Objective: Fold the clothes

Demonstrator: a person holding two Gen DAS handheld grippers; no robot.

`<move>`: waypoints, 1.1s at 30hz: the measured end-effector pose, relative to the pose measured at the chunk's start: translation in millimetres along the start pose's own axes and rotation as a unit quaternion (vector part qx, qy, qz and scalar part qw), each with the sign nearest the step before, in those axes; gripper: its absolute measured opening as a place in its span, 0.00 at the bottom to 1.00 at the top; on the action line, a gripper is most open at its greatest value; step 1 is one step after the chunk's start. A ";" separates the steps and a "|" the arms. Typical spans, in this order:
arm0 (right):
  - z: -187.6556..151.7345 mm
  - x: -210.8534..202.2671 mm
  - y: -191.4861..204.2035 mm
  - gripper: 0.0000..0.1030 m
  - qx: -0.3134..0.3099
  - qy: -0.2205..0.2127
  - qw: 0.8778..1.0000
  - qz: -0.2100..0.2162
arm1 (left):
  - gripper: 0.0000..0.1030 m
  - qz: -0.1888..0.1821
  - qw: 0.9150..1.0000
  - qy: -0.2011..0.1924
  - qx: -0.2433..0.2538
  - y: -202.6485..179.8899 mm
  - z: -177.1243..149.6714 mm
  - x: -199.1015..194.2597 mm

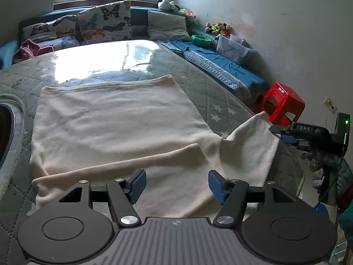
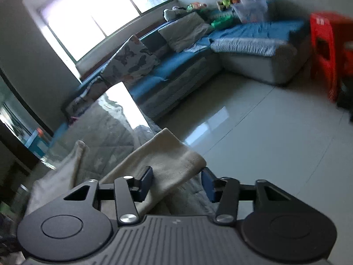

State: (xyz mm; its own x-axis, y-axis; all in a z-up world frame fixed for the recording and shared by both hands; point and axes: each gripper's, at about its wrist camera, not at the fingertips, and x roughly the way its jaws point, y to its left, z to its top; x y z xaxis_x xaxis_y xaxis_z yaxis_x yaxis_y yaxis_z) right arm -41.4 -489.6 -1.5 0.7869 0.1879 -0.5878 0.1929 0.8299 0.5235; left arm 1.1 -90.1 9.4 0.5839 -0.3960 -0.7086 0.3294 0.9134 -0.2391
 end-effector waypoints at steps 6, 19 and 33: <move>0.5 -11.0 -2.2 0.09 -0.006 -0.030 1.000 0.005 | 0.68 0.007 1.000 0.006 0.004 -4.9 -0.2 4.1; 18.5 -71.0 84.5 0.04 -0.071 -0.070 0.986 0.135 | 0.76 0.025 0.999 0.003 0.026 -5.2 -2.1 1.3; -25.5 -41.5 247.6 0.04 -0.210 0.019 0.941 0.266 | 0.85 0.102 0.991 -0.073 -0.042 73.9 -0.6 -66.3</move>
State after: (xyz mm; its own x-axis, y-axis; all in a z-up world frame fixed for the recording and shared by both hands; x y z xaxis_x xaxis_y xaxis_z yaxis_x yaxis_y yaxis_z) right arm -41.3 -278.5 136.8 0.6836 0.6476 -0.3365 -0.4771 0.7455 0.4654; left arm -13.6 3.7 38.3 0.7359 -0.2052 -0.6452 0.1332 0.9782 -0.1592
